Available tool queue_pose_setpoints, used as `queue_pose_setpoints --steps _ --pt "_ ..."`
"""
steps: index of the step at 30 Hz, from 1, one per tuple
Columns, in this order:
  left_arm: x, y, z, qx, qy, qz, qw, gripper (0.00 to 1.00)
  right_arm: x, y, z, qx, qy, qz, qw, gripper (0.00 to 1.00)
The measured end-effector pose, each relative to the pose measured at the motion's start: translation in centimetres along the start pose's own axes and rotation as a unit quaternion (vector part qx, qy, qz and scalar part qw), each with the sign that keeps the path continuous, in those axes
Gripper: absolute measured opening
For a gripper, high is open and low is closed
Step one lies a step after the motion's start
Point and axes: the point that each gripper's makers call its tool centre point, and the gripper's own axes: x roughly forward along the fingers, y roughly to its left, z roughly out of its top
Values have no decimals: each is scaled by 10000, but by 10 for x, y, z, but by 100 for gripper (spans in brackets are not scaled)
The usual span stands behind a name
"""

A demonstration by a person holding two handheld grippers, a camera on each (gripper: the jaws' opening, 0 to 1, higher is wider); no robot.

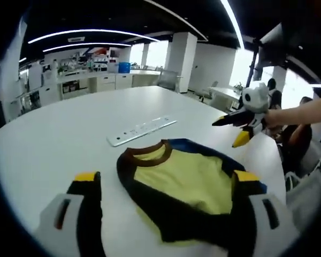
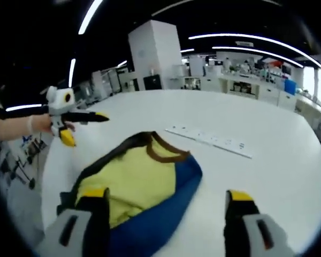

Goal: Fold the garment on the visible template until the final outline fits inside the template.

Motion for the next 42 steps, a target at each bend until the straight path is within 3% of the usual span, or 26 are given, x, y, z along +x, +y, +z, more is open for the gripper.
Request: queue_pose_setpoints --steps 8,19,28,32,34,36,42 --pt "-38 -28 -10 -35 -82 54 9999 95 -33 7 -22 124 -10 -132 9998 85" --pt "-82 -44 -34 -229 -171 192 9994 92 -70 26 -51 350 -75 -203 9992 80" --pt "-111 -70 -43 -287 -325 264 9987 92 -92 57 -87 413 -4 -145 9990 79" --pt "-124 -69 -50 -211 -289 313 9989 92 -95 61 -89 448 -32 -137 9989 78" --pt "-129 -79 -52 -204 -281 327 9989 92 -100 66 -92 429 -21 -141 9990 78" --pt "-132 -73 -50 -226 -310 357 9986 91 -102 69 -92 424 -36 -123 9990 78" --pt "-141 -82 -49 -211 -417 391 9981 91 -107 76 -92 317 -45 -84 9995 77"
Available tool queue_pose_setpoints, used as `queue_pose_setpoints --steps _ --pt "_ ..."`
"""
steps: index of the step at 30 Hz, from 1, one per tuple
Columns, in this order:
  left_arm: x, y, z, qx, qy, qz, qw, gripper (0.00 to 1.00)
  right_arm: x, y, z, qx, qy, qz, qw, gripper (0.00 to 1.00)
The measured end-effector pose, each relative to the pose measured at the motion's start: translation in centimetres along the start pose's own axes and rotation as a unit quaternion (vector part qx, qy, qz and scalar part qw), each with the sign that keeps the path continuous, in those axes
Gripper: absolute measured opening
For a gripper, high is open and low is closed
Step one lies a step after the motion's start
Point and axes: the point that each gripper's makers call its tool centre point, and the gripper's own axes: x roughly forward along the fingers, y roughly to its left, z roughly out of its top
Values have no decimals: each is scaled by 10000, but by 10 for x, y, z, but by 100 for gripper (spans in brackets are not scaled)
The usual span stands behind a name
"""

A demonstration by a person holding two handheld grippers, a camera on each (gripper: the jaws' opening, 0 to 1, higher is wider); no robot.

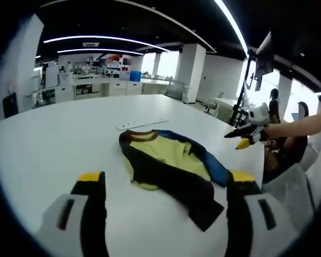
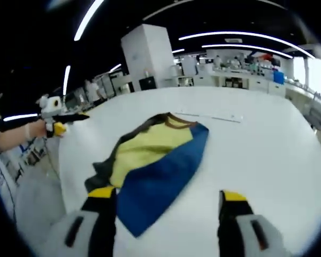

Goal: Fold the garment on the visible template until the final outline fits inside the template.

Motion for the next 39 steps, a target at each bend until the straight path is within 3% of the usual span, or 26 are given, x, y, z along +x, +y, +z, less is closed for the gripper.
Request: queue_pose_setpoints --steps 4,8,14,21,27,29,30,34,39 --pt "-6 -7 2 -20 -98 29 9999 90 -2 9 -7 -227 113 111 9996 71" --pt "-10 -10 1 -67 -172 54 9998 90 -5 23 -16 -769 242 236 9965 56" --pt "-20 -13 -6 -174 -244 143 9994 90 -4 45 -45 -1592 705 430 9838 51" --pt "-29 -21 -16 -312 -218 211 9991 89 2 53 -63 -2526 1112 665 9589 42" --pt "-34 -21 -16 -324 -260 266 9988 89 10 63 -80 -3439 1414 987 9231 28" --pt "-33 -20 -18 -317 -196 255 9990 90 17 63 -85 -3584 1465 1013 9164 29" --pt "-34 -20 -20 -299 -164 252 9991 90 20 65 -84 -3753 1476 1009 9095 28" --pt "-37 -24 -28 -174 6 208 9996 90 27 64 -86 -3955 1544 922 9007 15" --pt "-40 -28 -34 0 193 225 9996 90 33 63 -95 -4039 1712 965 8934 12"
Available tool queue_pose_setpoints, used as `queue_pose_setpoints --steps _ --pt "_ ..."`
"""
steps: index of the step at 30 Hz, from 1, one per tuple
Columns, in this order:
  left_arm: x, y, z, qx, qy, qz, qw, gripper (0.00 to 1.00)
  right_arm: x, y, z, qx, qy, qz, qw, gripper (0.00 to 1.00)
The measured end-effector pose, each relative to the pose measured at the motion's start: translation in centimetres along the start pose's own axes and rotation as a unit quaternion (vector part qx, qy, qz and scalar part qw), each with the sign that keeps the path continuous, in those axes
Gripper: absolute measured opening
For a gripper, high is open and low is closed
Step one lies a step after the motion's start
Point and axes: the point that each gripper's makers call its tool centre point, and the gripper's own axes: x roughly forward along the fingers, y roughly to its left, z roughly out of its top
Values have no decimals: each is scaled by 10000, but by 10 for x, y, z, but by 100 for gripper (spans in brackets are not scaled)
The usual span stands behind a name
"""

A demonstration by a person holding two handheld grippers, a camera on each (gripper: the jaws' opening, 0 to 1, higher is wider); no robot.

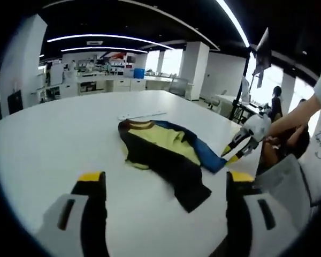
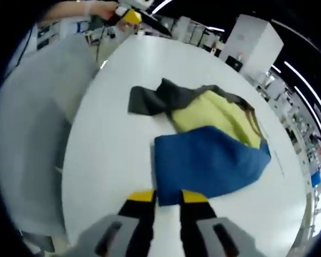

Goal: Fold the garment on the visible template until the final outline fits inside the template.

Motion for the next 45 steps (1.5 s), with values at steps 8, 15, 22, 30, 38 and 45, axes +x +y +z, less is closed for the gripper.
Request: queue_pose_setpoints --steps 8,15,22,30,38,45 --pt "-4 1 -3 -107 -14 15 9999 89 -2 -18 -3 156 -35 -288 9995 0" --pt "-2 0 -2 -123 -38 16 9999 89 -19 -44 3 114 -104 -387 9991 0" --pt "3 -8 -3 -73 17 -51 10000 88 -13 -76 28 -9 -193 -509 9985 0" --pt "2 -10 -12 26 186 -143 9997 88 6 -89 43 -108 -174 -429 9989 0" --pt "4 -9 -11 16 193 -157 9997 88 16 -90 45 -97 -125 -358 9992 0" --pt "9 -10 -11 22 214 -198 9996 88 17 -93 44 126 -186 -397 9990 8"
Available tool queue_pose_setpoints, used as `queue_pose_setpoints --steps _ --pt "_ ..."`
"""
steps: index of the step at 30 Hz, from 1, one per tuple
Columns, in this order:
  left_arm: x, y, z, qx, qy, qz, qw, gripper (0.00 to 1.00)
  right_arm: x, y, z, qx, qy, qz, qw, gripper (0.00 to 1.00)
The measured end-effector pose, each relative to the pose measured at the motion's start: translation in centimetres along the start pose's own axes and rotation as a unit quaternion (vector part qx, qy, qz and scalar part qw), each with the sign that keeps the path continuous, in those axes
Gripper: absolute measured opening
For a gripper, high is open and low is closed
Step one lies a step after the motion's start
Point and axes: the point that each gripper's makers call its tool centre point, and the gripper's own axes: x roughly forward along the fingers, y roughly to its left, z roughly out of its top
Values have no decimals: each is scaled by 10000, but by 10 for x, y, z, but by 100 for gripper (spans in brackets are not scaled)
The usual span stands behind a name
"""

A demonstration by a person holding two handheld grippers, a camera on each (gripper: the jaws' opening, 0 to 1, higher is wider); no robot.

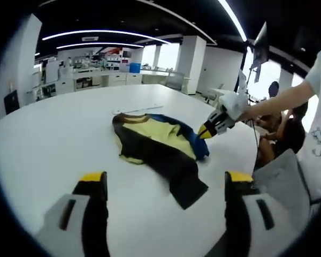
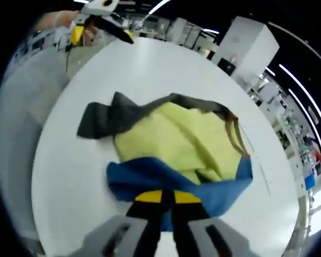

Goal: Fold the garment on the visible template until the final outline fits inside the template.

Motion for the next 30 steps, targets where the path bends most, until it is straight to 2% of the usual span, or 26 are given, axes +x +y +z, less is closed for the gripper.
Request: queue_pose_setpoints --steps 3,10,15,17,19,20,22,24,27,30 --pt "2 -1 0 14 25 -32 10000 88 -2 -1 -1 242 -45 -24 9997 18" --pt "5 -4 2 23 17 -74 10000 88 -10 -1 -12 812 -181 -30 9965 24" --pt "8 -8 3 38 32 -118 9999 88 -18 -4 -17 1450 -368 -118 9887 26" --pt "8 -7 4 36 28 -133 9999 88 -22 -5 -21 1763 -480 -128 9831 25" --pt "9 -7 4 43 31 -141 9999 88 -27 -5 -23 2184 -618 -112 9738 24" --pt "9 -8 4 46 33 -145 9999 88 -28 -9 -23 2475 -721 -132 9661 24" --pt "9 -9 4 48 33 -151 9999 87 -32 -10 -22 2795 -865 -117 9562 23" --pt "9 -9 4 50 32 -157 9999 87 -34 -11 -22 2989 -941 -158 9495 22" --pt "10 -8 5 57 26 -157 9999 88 -38 -15 -25 3394 -1090 -183 9341 21" --pt "10 -8 5 51 13 -151 9999 87 -38 -14 -26 3643 -1107 -158 9245 21"
